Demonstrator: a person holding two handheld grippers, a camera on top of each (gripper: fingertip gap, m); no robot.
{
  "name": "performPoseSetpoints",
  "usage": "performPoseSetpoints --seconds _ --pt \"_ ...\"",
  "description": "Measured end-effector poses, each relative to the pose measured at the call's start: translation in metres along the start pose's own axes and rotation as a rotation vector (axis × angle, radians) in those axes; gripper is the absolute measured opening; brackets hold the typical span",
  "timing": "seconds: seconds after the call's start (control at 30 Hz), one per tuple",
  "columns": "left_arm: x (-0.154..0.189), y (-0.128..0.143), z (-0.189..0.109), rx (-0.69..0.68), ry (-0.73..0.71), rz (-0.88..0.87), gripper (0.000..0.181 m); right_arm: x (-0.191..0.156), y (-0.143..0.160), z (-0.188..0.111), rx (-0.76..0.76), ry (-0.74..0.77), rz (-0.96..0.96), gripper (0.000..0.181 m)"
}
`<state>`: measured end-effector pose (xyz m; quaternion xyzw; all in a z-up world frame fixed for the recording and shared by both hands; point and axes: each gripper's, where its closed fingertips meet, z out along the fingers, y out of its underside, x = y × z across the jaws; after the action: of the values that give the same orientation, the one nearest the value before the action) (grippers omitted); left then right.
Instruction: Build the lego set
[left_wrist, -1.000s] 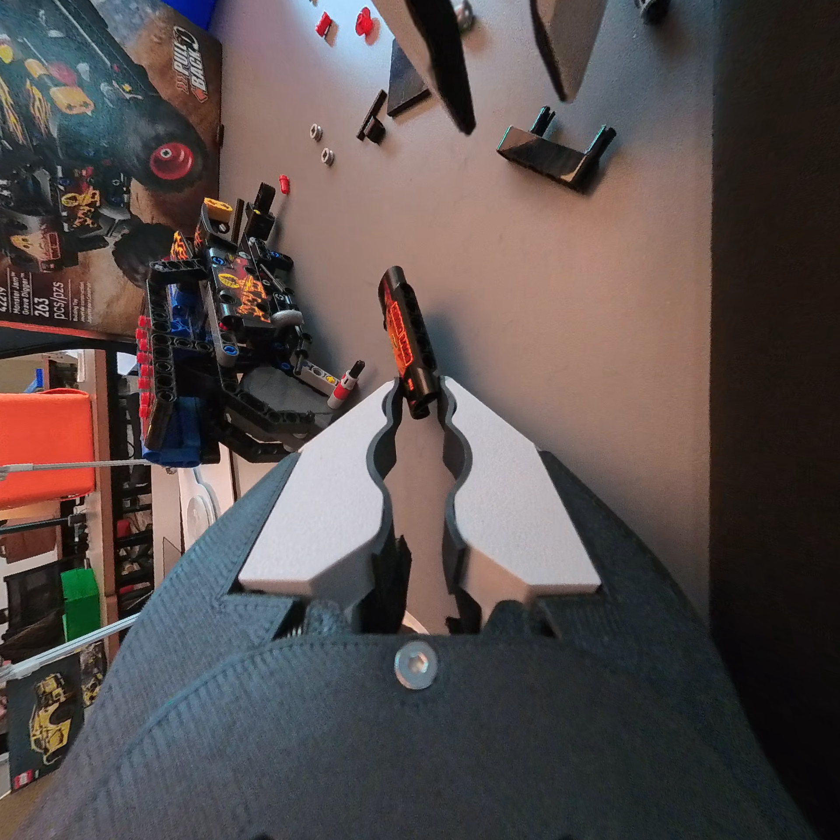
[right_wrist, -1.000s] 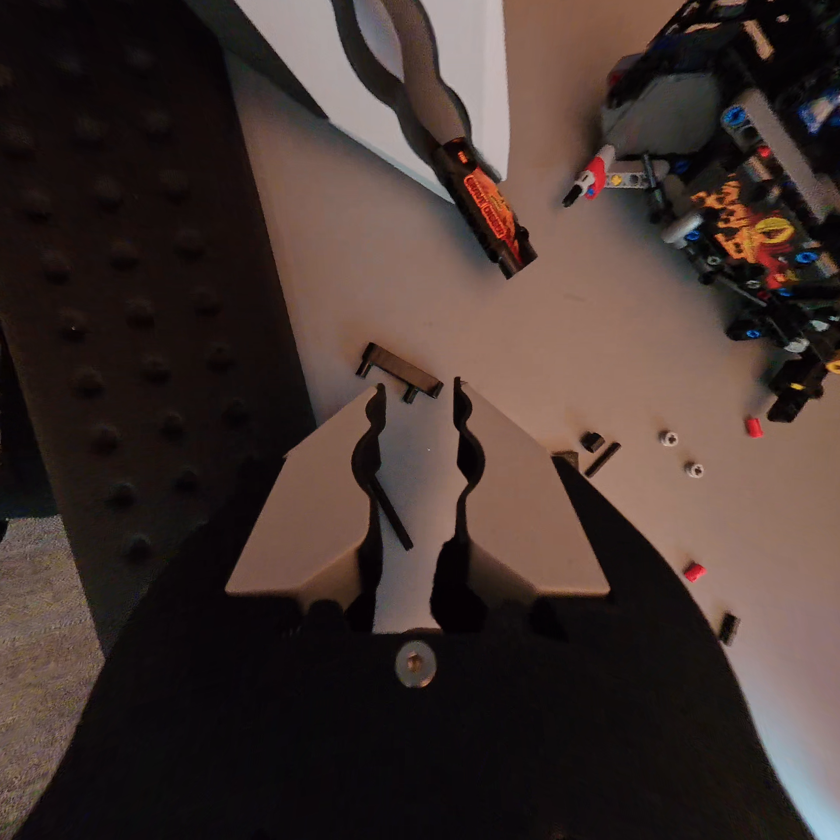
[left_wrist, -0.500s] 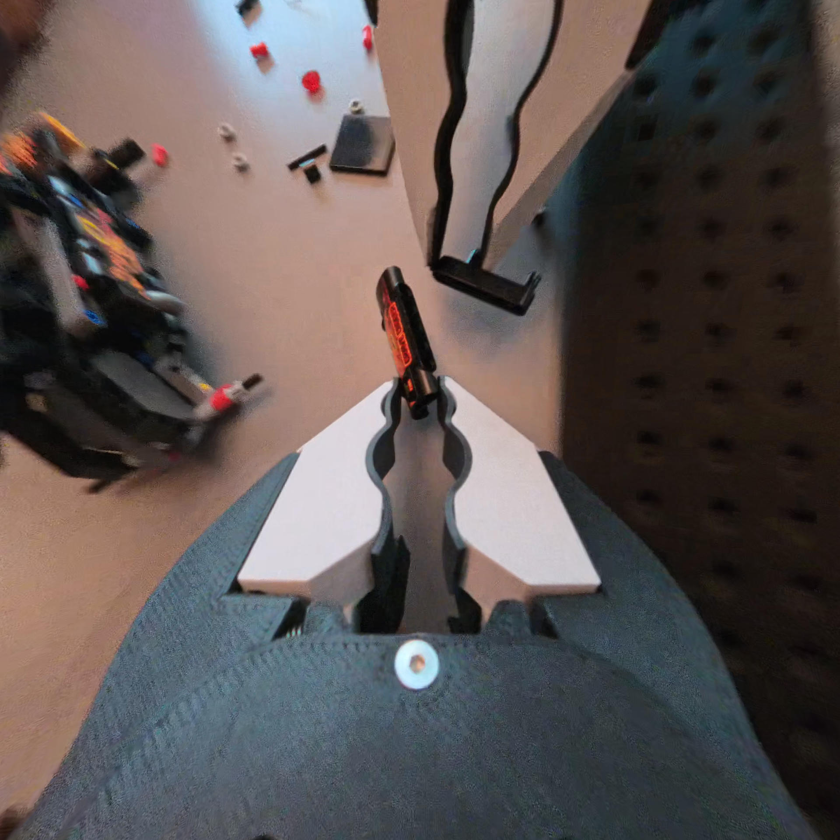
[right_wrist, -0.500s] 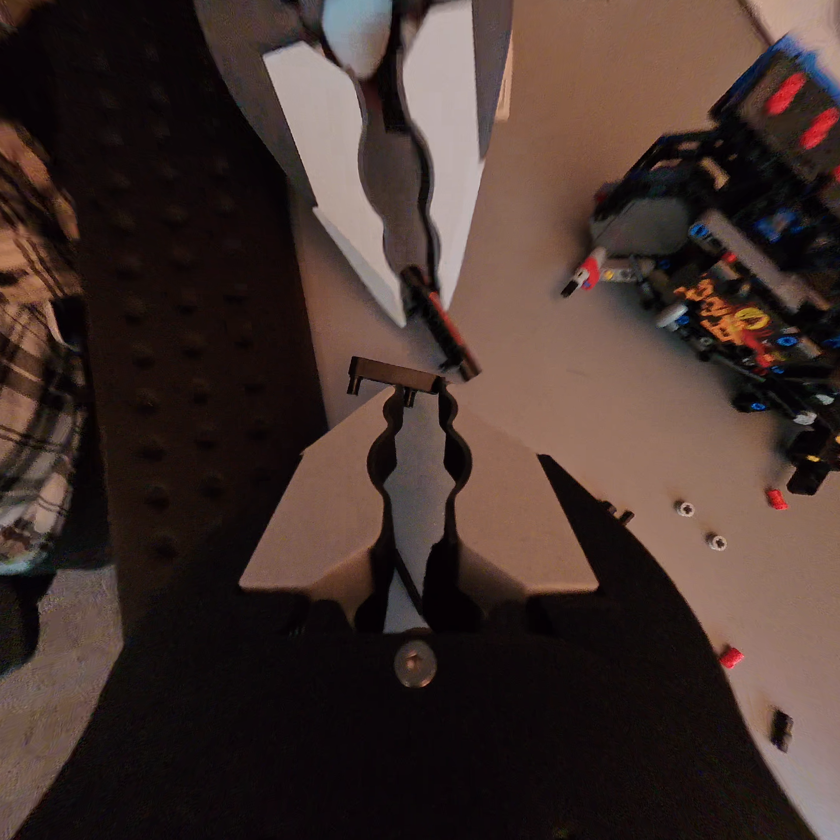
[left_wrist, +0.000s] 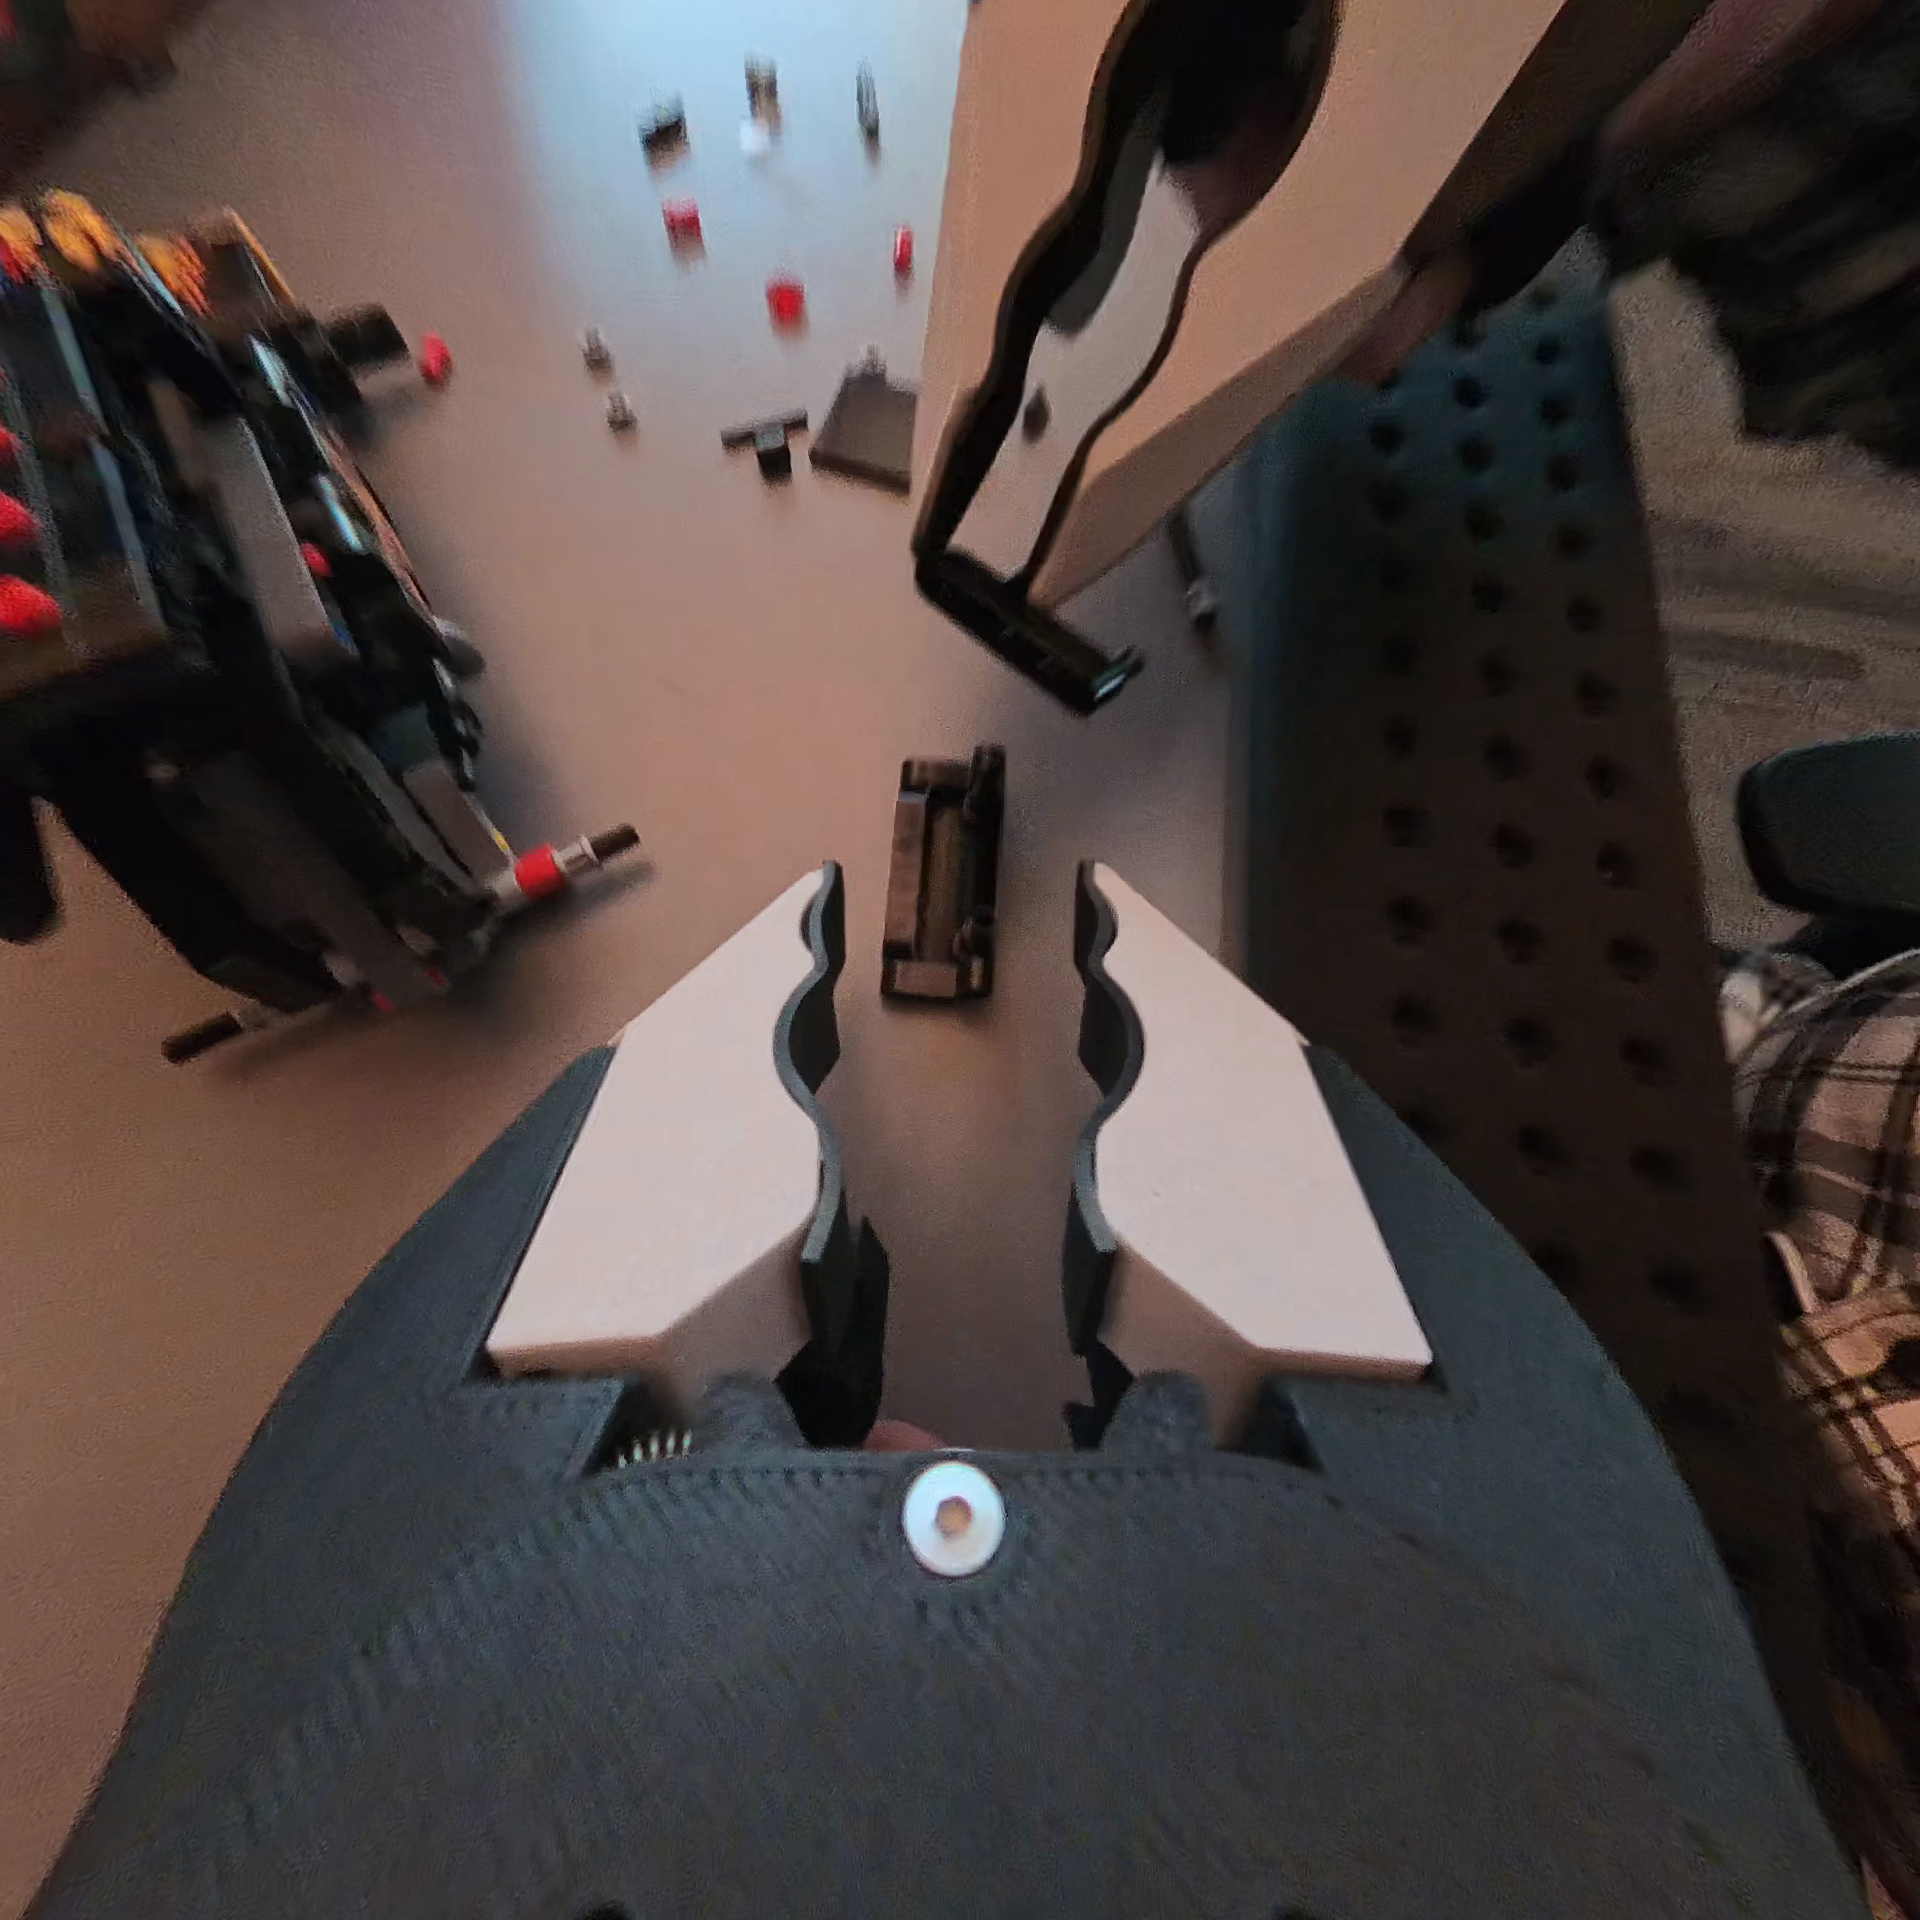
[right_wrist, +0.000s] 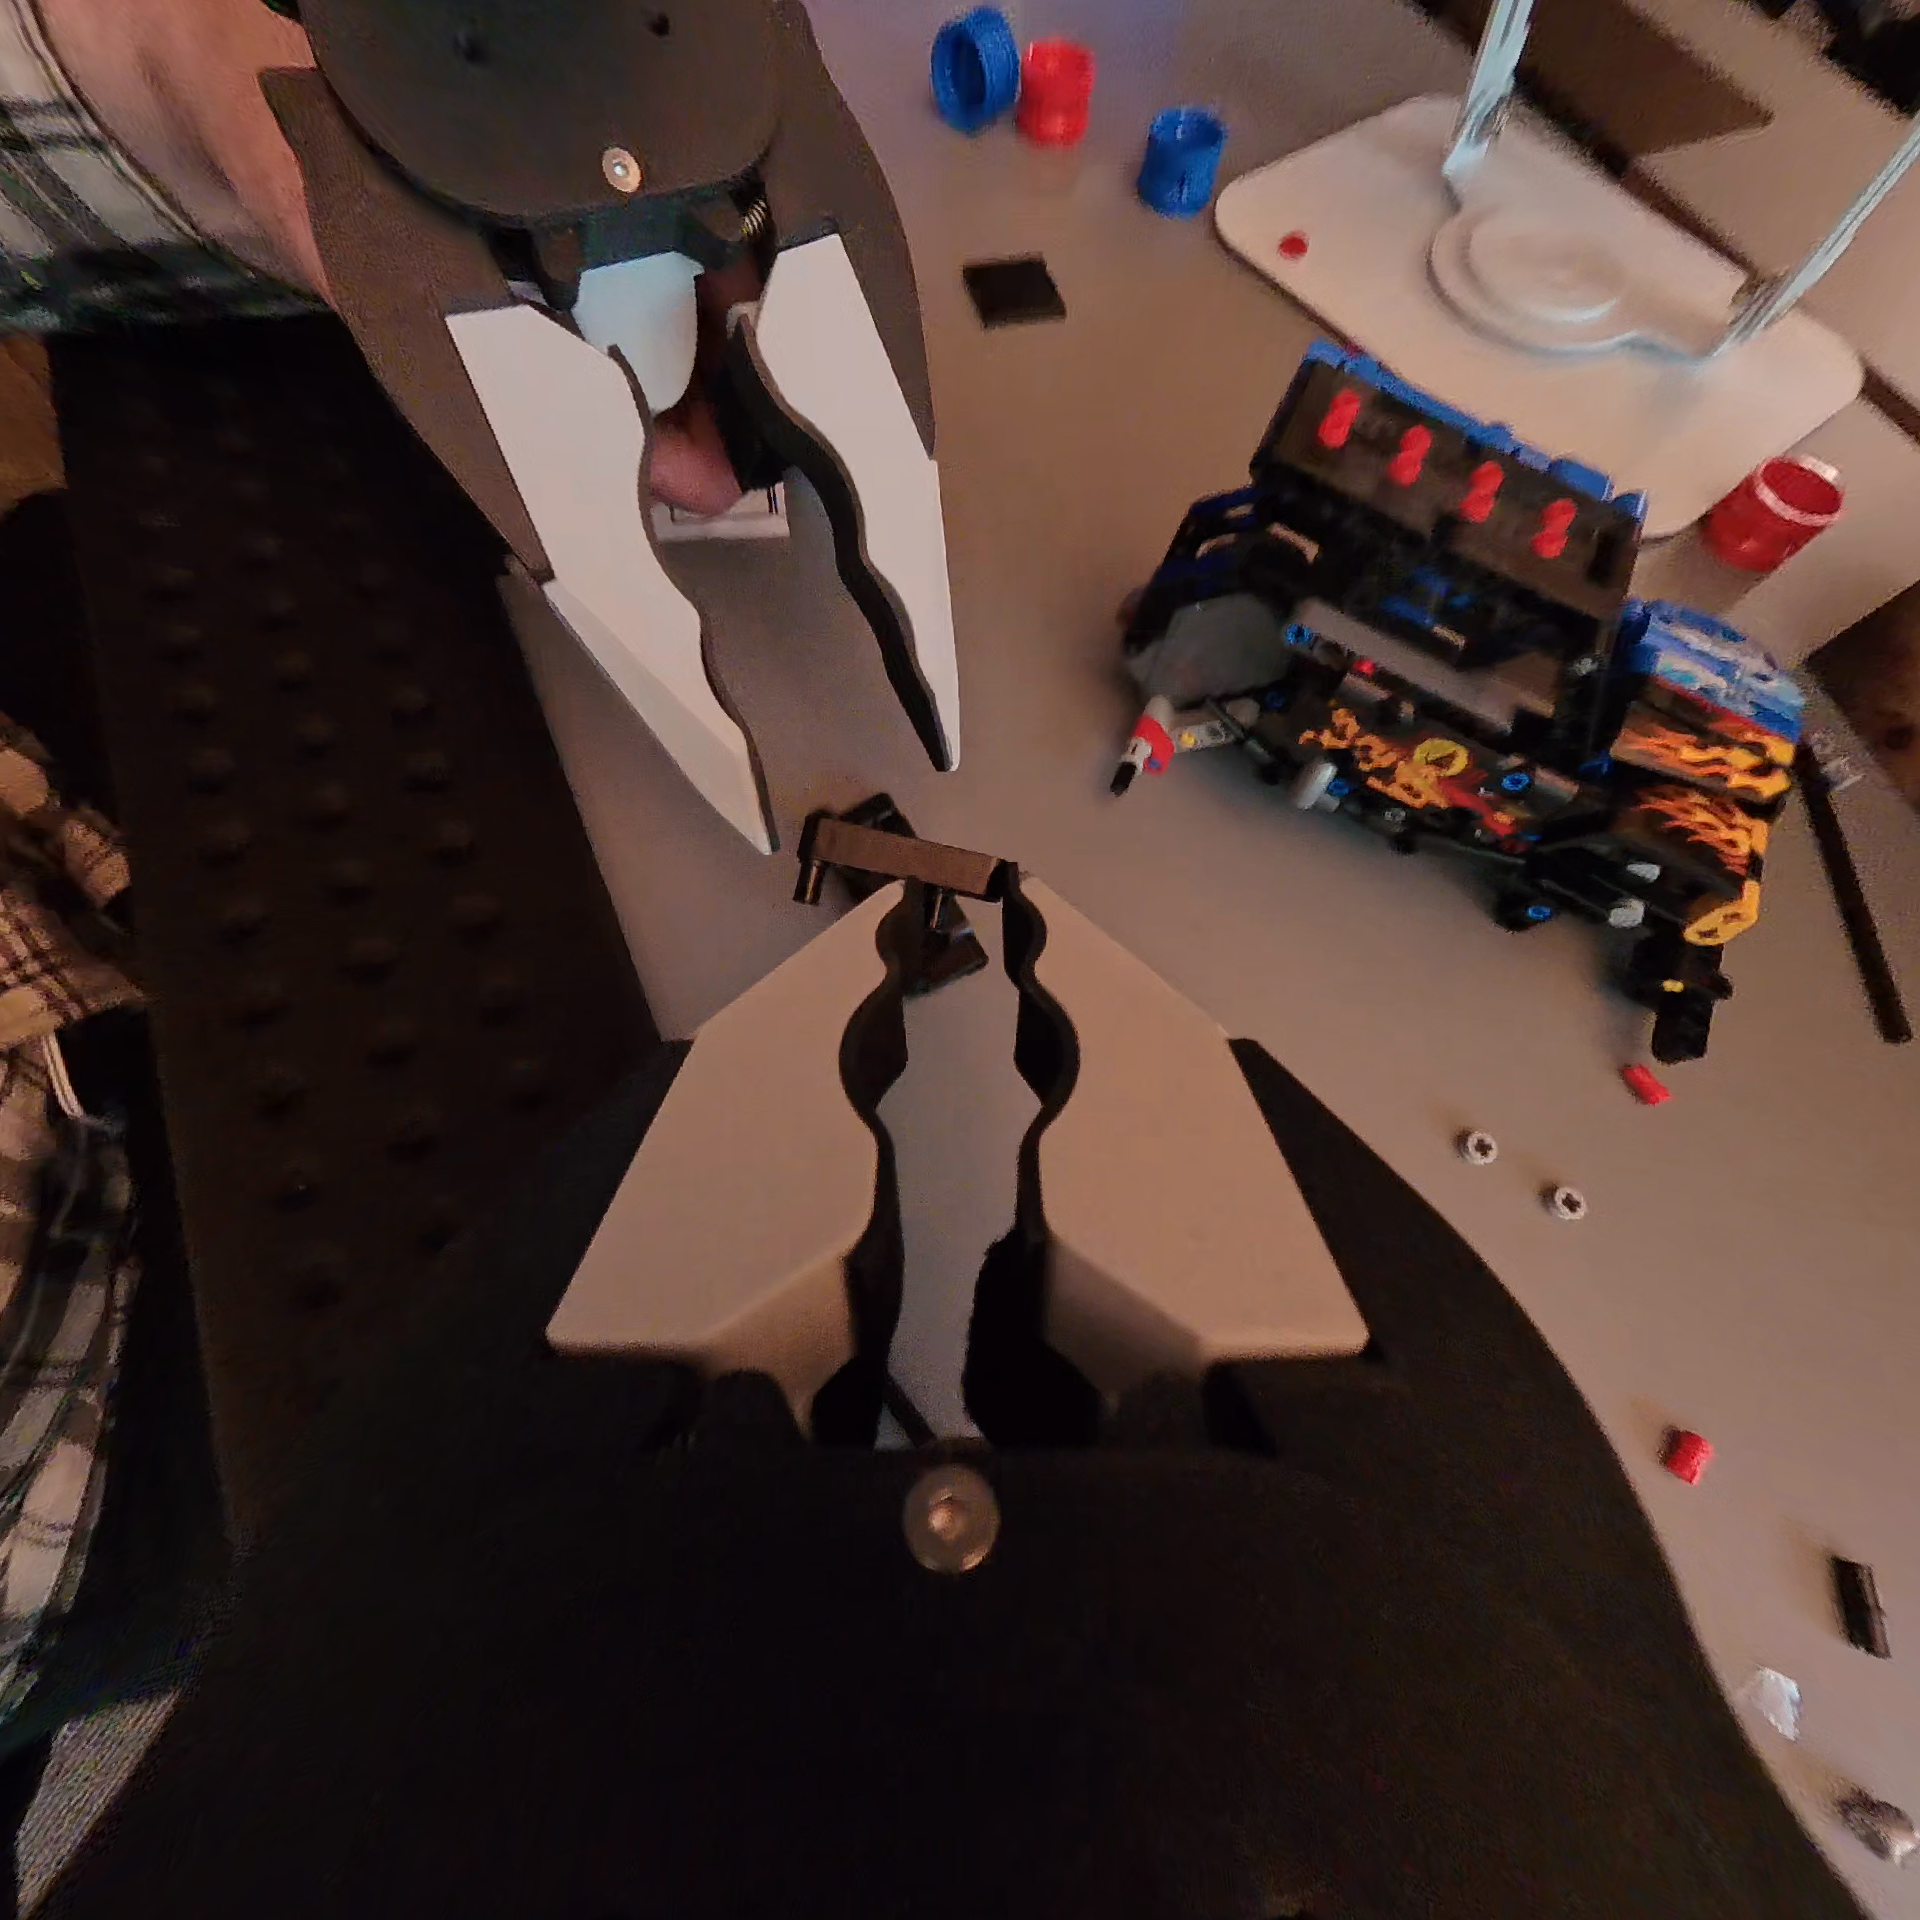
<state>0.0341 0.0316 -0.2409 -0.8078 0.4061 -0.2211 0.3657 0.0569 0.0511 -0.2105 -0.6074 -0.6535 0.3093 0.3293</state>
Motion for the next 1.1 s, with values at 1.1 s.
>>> performPoseSetpoints --seconds 1.1 --pt "0.006 -0.055 -0.042 0.394 0.273 -0.265 0.007 -0.002 -0.061 -0.021 0.281 0.378 -0.332 0.022"
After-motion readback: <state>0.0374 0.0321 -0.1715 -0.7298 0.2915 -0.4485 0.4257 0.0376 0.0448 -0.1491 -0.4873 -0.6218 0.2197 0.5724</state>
